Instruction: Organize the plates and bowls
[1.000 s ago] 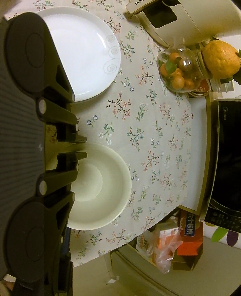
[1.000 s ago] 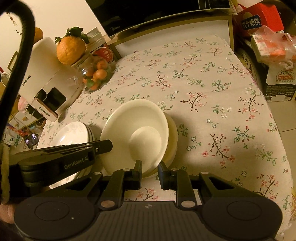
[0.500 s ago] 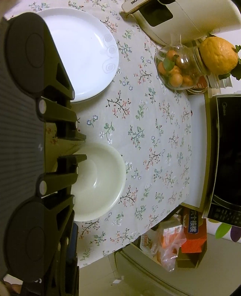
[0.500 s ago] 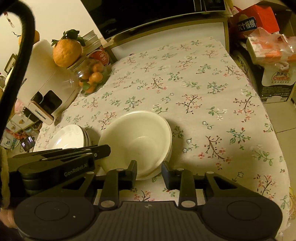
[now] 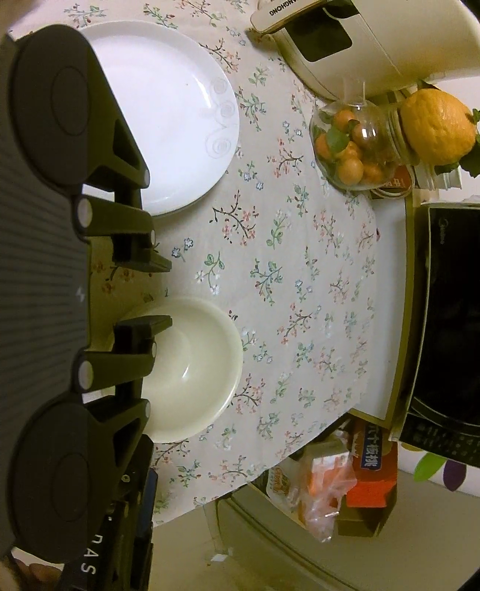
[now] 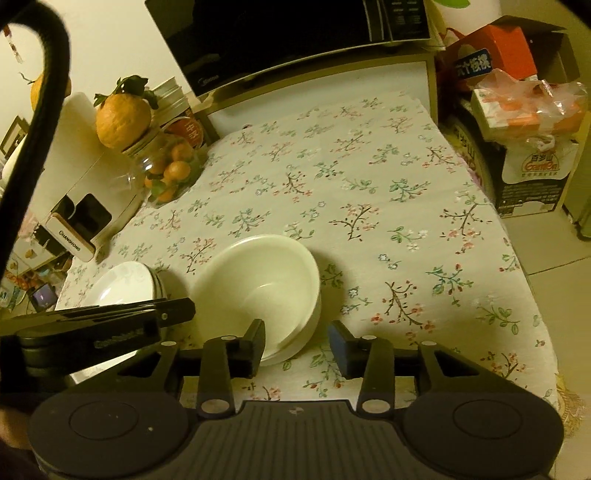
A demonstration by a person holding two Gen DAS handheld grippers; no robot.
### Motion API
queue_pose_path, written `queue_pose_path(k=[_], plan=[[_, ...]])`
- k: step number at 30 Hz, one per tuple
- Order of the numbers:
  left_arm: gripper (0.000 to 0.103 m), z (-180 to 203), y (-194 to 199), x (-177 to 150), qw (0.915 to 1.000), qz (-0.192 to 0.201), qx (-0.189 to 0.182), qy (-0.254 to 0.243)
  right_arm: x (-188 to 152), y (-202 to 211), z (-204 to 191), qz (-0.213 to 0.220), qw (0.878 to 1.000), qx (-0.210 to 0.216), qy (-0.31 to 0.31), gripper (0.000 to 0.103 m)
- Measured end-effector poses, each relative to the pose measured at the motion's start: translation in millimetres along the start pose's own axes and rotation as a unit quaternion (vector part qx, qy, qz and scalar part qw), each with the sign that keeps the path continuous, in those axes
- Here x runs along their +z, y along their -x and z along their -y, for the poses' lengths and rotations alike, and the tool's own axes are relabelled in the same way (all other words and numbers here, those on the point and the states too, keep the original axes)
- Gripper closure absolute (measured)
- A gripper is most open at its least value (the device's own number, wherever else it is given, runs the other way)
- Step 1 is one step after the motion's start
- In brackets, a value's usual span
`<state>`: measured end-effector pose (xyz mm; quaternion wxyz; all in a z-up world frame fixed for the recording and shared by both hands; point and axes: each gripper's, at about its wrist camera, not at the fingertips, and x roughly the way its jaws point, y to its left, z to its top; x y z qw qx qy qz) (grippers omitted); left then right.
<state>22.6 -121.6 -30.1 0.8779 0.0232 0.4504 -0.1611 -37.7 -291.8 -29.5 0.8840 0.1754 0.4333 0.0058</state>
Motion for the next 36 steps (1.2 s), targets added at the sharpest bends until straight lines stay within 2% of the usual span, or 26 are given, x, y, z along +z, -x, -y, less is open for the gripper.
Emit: queue_pose_path(k=[4,8,10,11,16,25,36], plan=[[0.072,0,2,0,1.0,0.002,0.0,0.002,0,1,-2,0.004,1.0,-0.005,0.002,0.054],[0.065,0,5,0,1.0,0.008,0.003,0.001,-1,3,-7,0.015,1.0,-0.015,0.018,0.03],[0.05,0,6,0,0.9999,0.012,0.009,-0.002,-1,3,-10,0.021,0.999,-0.025,0.029,0.021],[0.047,0,6,0,0.9998,0.014,0.012,-0.003,-1,3,-11,0.022,0.999,-0.029,0.033,0.018],[0.031,0,9,0,0.9993,0.026,0.028,-0.008,0,2,-10,0.03,0.998,-0.042,0.037,0.013],[0.012,2,7,-3,0.9971,0.045,0.056,-0.026,-2,-3,-7,0.051,0.994,-0.073,0.058,0.012],[0.001,1,4,-1,0.9957,0.056,0.067,-0.031,-1,-14,5,0.06,0.996,-0.053,0.023,0.012]])
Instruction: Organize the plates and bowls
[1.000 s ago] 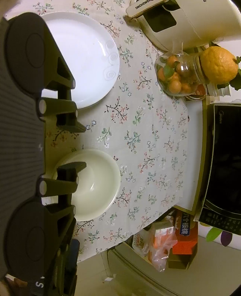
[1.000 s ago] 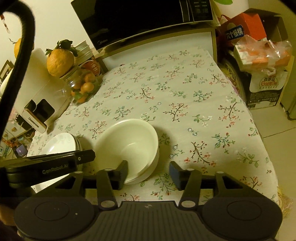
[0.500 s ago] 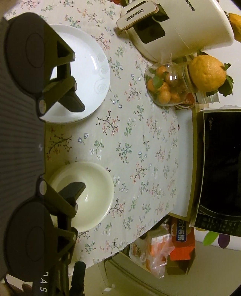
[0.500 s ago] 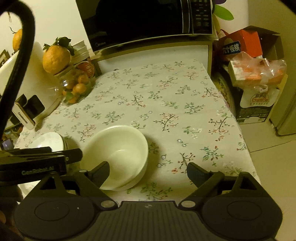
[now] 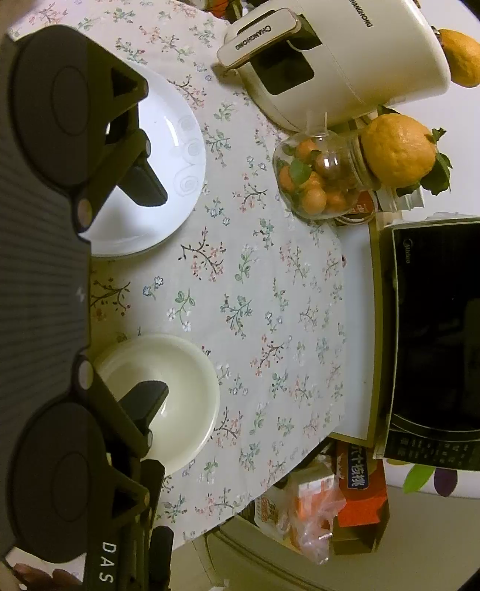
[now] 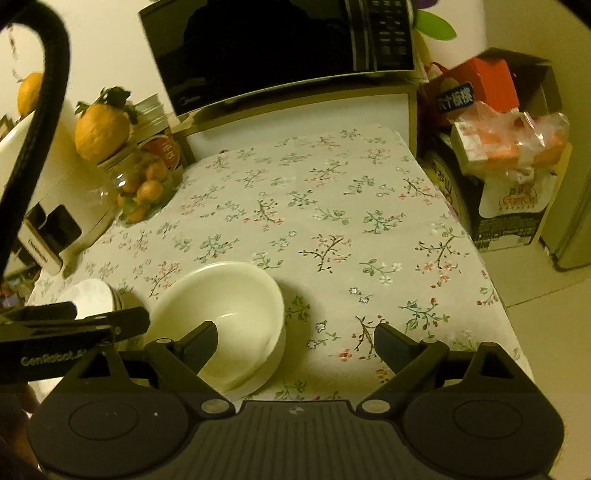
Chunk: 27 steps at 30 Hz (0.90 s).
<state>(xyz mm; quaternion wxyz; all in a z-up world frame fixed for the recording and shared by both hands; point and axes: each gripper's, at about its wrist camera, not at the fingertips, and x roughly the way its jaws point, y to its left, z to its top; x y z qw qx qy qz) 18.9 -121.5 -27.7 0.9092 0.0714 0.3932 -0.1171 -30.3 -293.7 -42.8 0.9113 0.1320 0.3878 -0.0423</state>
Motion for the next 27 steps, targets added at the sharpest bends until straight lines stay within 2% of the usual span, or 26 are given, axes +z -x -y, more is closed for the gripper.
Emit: queue_pose_path(k=[13,18,27], plan=[[0.0,-7,-11,2,0.9992,-0.015,-0.027,0.026,1,-3,2,0.007,1.0,-0.002,-0.001,0.012],[0.0,-8,-16,1,0.9985,-0.024,-0.037,0.034,1,-7,6,0.002,1.0,0.005,-0.02,0.013],[0.005,-8,-24,0,0.998,-0.032,-0.043,0.034,1,-13,4,0.001,1.0,-0.003,-0.018,0.016]])
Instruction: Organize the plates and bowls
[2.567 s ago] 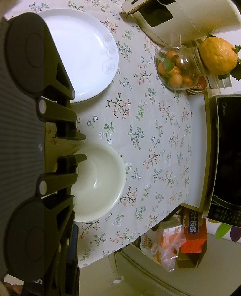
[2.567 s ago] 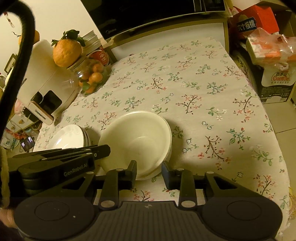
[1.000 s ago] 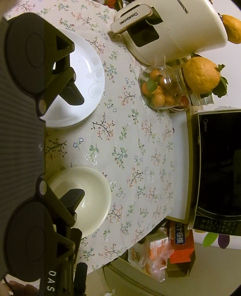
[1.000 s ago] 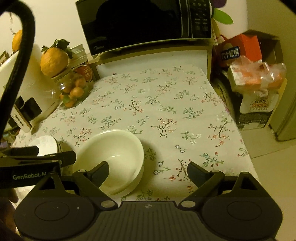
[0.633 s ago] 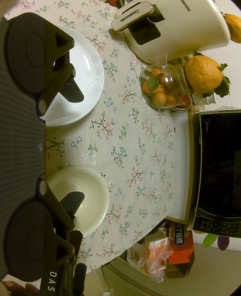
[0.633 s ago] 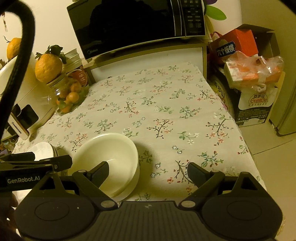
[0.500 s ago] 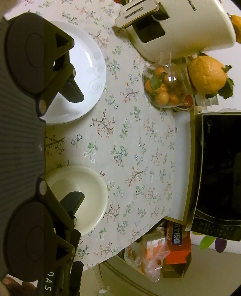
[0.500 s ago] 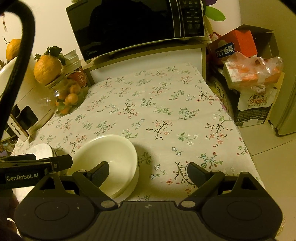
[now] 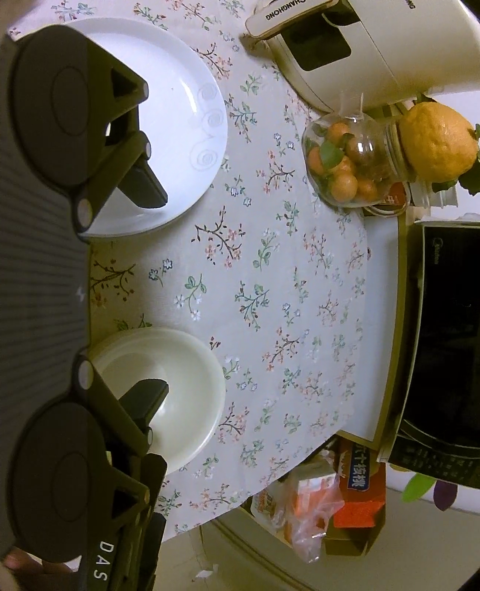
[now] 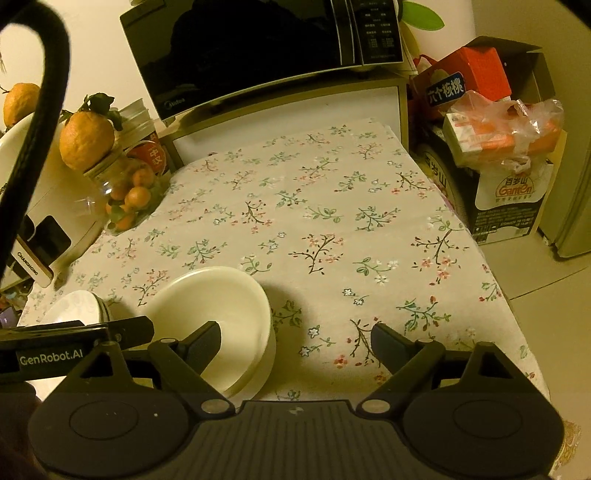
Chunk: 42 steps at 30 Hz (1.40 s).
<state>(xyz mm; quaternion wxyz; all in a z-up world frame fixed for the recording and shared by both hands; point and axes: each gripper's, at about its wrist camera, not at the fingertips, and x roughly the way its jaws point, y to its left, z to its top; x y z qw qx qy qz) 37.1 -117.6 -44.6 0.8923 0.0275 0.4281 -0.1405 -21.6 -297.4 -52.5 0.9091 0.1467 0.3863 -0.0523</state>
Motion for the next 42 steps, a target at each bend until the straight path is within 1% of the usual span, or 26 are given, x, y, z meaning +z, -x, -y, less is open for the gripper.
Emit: queue_pose_path(k=[1,3,6,10,15,17,19,20,23,25,33,34,36,38,39,42], plan=[[0.006,0,0,0,1.0,0.0,0.0,-0.002,0,-1,0,-0.001,1.0,0.001,0.0,0.016],[0.008,1,-2,-1,1.0,-0.002,0.0,-0.003,1,-2,1,-0.003,1.0,0.0,0.0,0.021],[0.011,2,-4,-1,1.0,-0.005,-0.001,-0.005,1,-2,0,-0.002,1.0,0.001,0.0,0.021],[0.012,5,-8,-2,0.9999,-0.005,0.006,-0.011,1,-5,-2,-0.006,1.0,0.003,0.001,0.024],[0.014,3,-10,-1,0.9999,-0.001,0.011,-0.011,1,-9,-4,-0.011,1.0,0.006,0.0,0.03],[0.018,2,-10,-1,0.9997,0.001,0.02,-0.014,0,-10,-4,-0.013,1.0,0.008,-0.004,0.032],[0.026,0,-10,0,0.9995,0.003,0.027,-0.017,0,-11,-3,-0.016,1.0,0.011,-0.009,0.035],[0.028,-2,-9,1,0.9995,0.002,0.027,-0.015,-1,-12,-3,-0.017,1.0,0.012,-0.011,0.036],[0.029,-13,-6,5,0.9999,0.004,0.008,0.012,-1,-12,-3,-0.018,1.0,0.017,-0.016,0.037],[0.031,-15,-5,6,0.9998,0.006,0.002,0.021,0,-11,-4,-0.017,1.0,0.018,-0.017,0.037],[0.03,-11,-6,7,0.9999,0.007,0.002,0.011,-1,-14,-5,-0.019,0.999,0.023,-0.022,0.037],[0.033,-13,-5,9,0.9999,0.005,-0.002,0.015,-1,-15,-5,-0.019,0.999,0.023,-0.023,0.037],[0.037,-24,0,16,0.999,0.009,-0.019,0.04,0,-14,-4,-0.021,0.999,0.022,-0.025,0.037],[0.036,-33,5,22,0.9973,0.013,-0.028,0.066,1,-12,-4,-0.019,0.999,0.023,-0.026,0.037],[0.034,-36,7,24,0.9967,0.016,-0.033,0.073,2,-11,-4,-0.018,0.999,0.022,-0.027,0.037],[0.031,-38,8,25,0.9955,0.02,-0.047,0.08,2,-9,-2,-0.007,0.999,0.029,-0.033,0.037]])
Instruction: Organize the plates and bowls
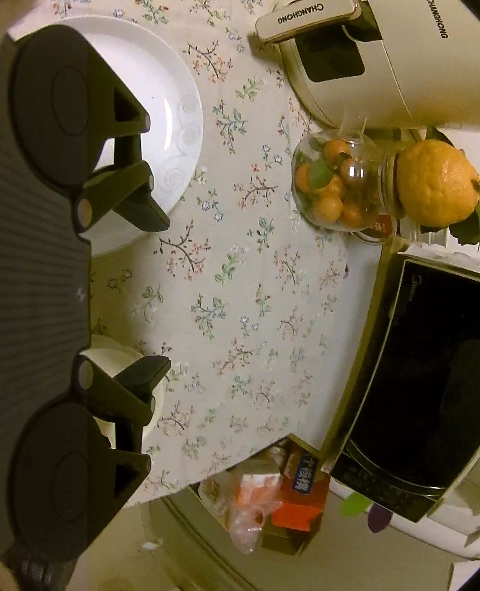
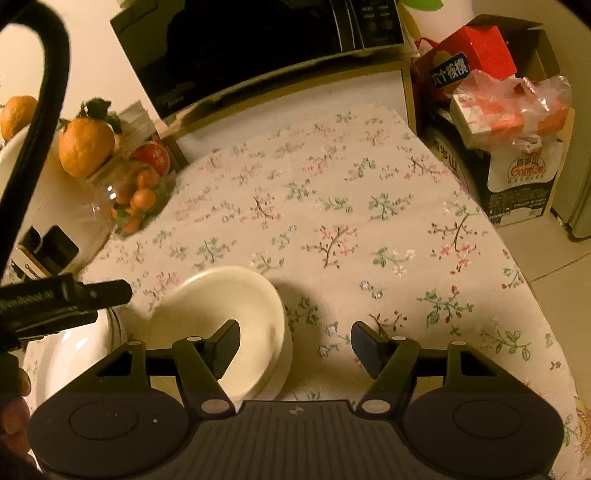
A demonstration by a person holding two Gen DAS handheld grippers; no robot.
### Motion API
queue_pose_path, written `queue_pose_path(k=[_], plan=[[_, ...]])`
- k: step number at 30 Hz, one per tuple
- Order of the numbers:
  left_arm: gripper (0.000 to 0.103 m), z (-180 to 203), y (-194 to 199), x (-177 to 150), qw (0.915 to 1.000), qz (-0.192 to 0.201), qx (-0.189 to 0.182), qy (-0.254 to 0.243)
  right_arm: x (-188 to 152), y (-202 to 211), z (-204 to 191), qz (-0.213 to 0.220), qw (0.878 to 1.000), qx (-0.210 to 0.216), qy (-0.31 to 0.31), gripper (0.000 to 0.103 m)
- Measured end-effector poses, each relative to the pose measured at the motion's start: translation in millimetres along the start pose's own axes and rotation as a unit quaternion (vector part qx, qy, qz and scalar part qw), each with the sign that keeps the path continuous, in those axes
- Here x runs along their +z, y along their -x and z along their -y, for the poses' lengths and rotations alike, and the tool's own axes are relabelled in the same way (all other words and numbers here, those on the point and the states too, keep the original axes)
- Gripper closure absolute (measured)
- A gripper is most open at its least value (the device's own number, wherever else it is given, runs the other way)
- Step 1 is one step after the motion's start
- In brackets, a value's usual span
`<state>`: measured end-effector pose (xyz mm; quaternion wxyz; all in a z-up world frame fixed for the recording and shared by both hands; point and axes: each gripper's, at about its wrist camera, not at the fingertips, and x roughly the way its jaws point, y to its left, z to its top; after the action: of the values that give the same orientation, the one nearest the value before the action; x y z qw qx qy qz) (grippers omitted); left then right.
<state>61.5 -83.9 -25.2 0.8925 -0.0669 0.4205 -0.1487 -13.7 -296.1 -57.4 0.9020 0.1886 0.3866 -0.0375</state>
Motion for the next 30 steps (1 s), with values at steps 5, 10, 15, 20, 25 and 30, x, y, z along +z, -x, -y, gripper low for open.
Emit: queue_pose_path(k=[5,10,15,20,25,30], plan=[[0.032,16,-8,-12,0.9991,-0.018,-0.018,-0.034,-4,-7,2,-0.01,1.0,0.009,-0.011,0.037],[0.045,28,-21,-25,0.9969,-0.038,-0.012,-0.067,-5,-8,4,-0.012,1.0,0.003,-0.01,0.037],[0.059,32,-30,-32,0.9952,-0.056,-0.012,-0.079,-8,-10,5,-0.018,1.0,0.007,-0.01,0.044],[0.083,35,-36,-39,0.9935,-0.067,-0.009,-0.091,-10,-13,6,-0.025,1.0,0.006,-0.015,0.06],[0.089,39,-34,-40,0.9928,-0.063,-0.012,-0.101,-11,-14,1,-0.024,1.0,0.013,-0.014,0.075],[0.09,38,-34,-41,0.9928,-0.062,-0.012,-0.102,-11,-14,-6,-0.023,1.0,0.011,-0.01,0.086]])
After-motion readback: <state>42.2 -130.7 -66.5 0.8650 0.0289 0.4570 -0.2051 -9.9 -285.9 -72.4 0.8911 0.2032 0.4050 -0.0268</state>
